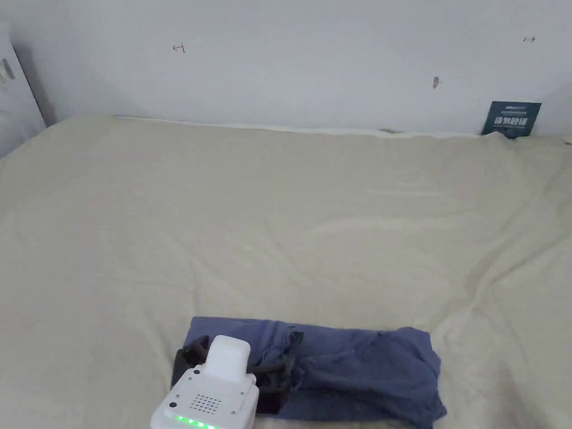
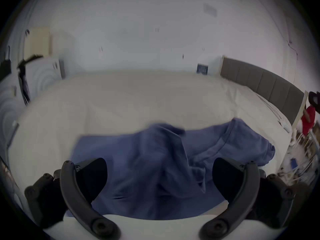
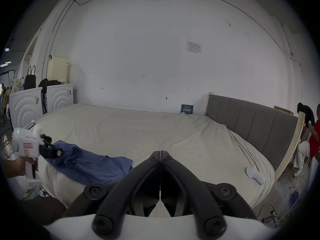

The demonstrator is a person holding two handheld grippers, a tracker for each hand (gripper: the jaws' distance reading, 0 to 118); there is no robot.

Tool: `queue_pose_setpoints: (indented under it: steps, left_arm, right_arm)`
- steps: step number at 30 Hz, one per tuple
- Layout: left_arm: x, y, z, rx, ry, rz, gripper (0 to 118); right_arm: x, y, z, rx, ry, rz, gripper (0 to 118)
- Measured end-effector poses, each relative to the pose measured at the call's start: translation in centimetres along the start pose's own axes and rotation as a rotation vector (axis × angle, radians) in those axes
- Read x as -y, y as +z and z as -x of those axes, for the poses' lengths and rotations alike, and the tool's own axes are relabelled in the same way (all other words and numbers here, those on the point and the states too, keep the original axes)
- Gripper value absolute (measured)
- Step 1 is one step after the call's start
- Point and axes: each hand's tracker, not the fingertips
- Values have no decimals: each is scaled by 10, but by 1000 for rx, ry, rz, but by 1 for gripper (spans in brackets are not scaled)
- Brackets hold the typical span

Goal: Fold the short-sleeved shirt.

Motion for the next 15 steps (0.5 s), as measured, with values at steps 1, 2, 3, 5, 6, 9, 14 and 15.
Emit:
queue_pose_setpoints:
  steps: [1,2,3,5,6,9,14,15]
  left_arm:
    - [-1,10,8,-34,-7,-32,118]
    - [-3,15,15,-61,-8,-64,117]
    - [-4,17,20,-133,-15,-61,112]
    - [-8,9,26,-253,-57,-57,107]
    - [-9,-1,28,-251,-73,-43,60]
    - [-3,-41,27,-209,-81,61,0]
    - [27,-75,-19,-116,-213,124,0]
    - [34,-80,-34,-112,-241,130,0]
  right_arm:
    - [1,-2,2,0,-2,6,0]
    - [2,-3,4,-2,-4,7,0]
    - [3,-5,5,-10,-6,6,0]
    - [3,-6,9,-20,-9,3,0]
    - [2,-5,11,-28,-8,2,0]
    - [2,-4,14,-39,15,-1,0]
    - [6,-5,10,-33,31,11,0]
    - [7,-6,7,-31,28,21,0]
